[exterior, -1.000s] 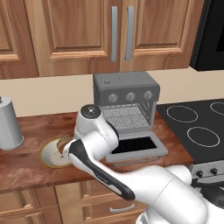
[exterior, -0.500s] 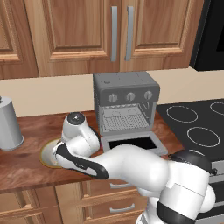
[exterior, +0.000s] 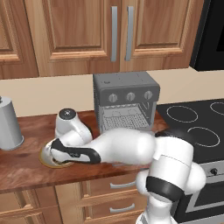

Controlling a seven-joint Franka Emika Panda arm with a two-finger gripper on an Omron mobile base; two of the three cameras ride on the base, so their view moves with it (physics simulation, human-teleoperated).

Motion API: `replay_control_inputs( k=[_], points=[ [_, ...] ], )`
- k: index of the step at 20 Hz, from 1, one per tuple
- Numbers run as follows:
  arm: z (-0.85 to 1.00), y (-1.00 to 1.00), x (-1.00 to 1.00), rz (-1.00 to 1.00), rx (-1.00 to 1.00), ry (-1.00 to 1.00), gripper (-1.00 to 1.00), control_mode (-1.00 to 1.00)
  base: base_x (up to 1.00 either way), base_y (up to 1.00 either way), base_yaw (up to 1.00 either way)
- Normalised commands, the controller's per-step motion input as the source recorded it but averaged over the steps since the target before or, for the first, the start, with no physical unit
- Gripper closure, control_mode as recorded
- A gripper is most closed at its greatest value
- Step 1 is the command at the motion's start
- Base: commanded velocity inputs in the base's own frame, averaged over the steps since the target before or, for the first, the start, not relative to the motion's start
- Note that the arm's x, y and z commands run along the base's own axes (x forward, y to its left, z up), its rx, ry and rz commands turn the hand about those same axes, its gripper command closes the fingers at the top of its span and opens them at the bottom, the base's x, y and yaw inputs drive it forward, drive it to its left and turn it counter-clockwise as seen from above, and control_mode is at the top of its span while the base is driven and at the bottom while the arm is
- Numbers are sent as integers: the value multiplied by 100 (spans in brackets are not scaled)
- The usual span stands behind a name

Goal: Pick up the heated bread from the toaster oven and place it in the bowl. Then move the bread bowl to the dining counter.

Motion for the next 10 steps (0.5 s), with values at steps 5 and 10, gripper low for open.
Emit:
replay_control_inputs(
  k=[5,10],
  points=[
    [0,-27,-36,-31,0,8,-100,-100,0,0,0],
    [0,-84,-23,-46,9,30,-100,-100,0,0,0]
  ],
)
